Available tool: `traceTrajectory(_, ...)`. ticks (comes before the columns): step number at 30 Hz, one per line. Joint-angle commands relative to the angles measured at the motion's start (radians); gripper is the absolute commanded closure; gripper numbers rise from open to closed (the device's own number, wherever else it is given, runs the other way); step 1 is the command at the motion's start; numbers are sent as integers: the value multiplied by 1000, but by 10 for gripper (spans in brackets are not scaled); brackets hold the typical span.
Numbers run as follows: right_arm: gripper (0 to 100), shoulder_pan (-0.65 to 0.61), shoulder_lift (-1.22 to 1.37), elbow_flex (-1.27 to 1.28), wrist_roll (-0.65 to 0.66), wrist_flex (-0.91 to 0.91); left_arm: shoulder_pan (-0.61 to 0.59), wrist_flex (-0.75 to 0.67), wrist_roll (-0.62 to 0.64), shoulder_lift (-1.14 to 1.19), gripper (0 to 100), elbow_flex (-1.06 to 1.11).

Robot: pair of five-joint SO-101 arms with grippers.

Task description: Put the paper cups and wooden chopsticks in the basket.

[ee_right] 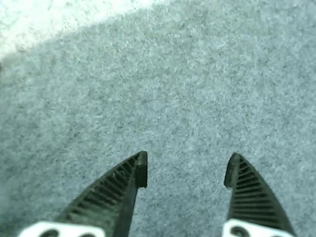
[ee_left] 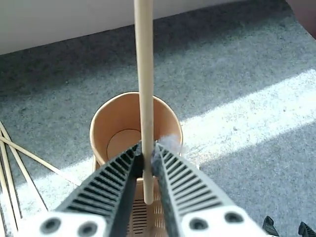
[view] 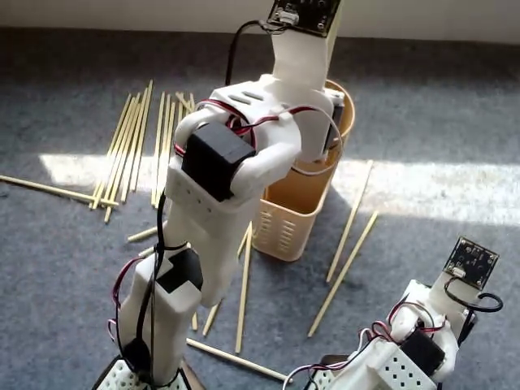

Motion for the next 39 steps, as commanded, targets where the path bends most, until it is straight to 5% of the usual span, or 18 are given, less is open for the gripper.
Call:
traceTrajectory(1,743,-4,8,130,-8,5,-36,3,9,-15,928,-5)
traceTrajectory(21,743,-4,8,130,-8,5,-62,3,3,-13,930,-7)
traceTrajectory(27,743,-4,8,130,-8,5,-168,-5,8,39,925,36)
traceTrajectory(39,743,-4,8,130,-8,5,-185,-5,35,159,825,8)
